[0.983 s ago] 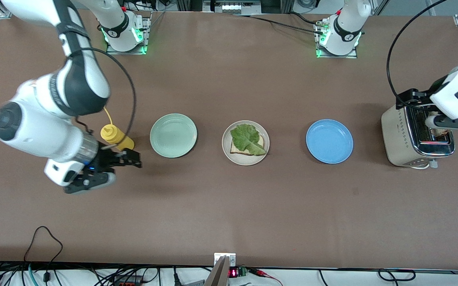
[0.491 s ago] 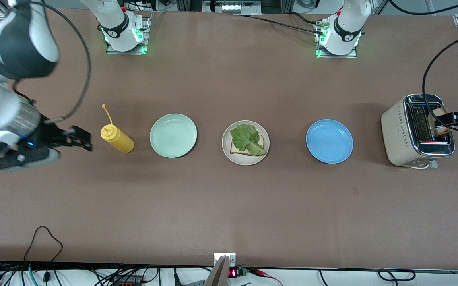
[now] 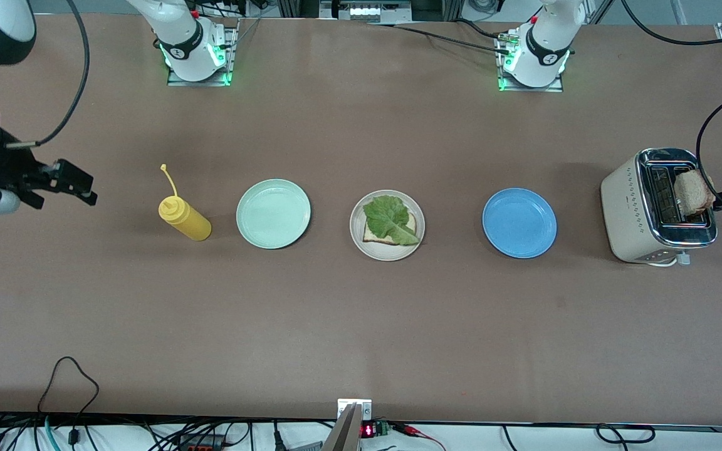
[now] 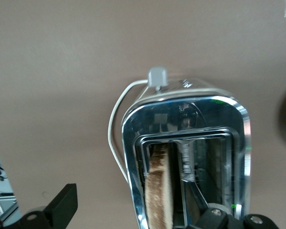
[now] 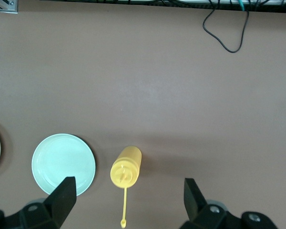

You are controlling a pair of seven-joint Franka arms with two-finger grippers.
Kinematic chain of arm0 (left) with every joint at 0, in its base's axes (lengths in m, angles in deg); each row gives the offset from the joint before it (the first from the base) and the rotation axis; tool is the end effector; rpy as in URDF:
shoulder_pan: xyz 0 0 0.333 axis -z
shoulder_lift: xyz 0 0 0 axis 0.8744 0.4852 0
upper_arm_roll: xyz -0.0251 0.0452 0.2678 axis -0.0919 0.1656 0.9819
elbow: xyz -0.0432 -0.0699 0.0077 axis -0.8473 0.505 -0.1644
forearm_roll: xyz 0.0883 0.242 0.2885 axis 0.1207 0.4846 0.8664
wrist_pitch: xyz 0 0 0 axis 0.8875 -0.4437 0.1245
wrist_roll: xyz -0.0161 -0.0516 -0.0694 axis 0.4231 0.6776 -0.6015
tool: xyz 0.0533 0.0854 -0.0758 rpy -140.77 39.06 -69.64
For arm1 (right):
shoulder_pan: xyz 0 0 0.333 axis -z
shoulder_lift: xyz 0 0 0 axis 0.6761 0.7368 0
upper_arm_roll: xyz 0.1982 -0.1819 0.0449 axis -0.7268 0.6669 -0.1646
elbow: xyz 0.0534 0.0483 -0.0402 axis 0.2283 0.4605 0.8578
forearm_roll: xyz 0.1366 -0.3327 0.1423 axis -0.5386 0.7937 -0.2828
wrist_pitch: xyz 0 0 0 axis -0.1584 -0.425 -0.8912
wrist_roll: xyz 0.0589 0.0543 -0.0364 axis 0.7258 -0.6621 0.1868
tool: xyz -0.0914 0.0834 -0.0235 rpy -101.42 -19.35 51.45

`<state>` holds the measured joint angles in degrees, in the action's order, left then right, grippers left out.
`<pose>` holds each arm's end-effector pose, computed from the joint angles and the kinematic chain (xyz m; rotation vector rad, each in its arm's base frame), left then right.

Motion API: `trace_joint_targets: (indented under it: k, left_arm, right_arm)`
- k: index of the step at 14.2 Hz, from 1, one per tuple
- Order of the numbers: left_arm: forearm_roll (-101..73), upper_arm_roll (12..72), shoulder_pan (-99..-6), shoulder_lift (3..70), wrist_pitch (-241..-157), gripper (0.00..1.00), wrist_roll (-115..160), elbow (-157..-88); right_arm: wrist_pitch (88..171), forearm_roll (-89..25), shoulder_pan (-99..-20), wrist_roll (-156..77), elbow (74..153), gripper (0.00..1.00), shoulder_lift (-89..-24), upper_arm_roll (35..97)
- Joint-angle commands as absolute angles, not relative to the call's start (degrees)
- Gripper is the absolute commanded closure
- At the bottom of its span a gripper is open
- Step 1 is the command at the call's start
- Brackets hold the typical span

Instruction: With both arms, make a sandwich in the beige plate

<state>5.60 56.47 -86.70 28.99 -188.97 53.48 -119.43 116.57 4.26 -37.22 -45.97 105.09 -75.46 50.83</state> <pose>0.5615 0.2468 0.3509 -3.0386 0.1637 0.2660 0.5909 0.0419 0.5298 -3.1039 -0.0733 -0.1860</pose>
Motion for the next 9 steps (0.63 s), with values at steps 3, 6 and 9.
trace_joint_targets:
  k: [3,6,9]
  left_arm:
    - [2.25,55.26,-88.48,27.0,-191.19,0.0,54.63,-126.1]
    - [2.16,55.26,-88.57,26.12,-191.19,0.19,54.71,-128.56]
    - [2.16,55.35,-89.71,26.03,-190.58,0.59,55.59,-128.92]
  right_arm:
    - [117.09,6.82,-38.14,-50.74,113.4,0.0,-84.39,49.17]
    - [116.91,7.17,-39.11,-51.8,113.67,0.0,-85.1,49.69]
    - [116.13,7.17,-39.11,-50.75,113.05,0.0,-84.84,51.62]
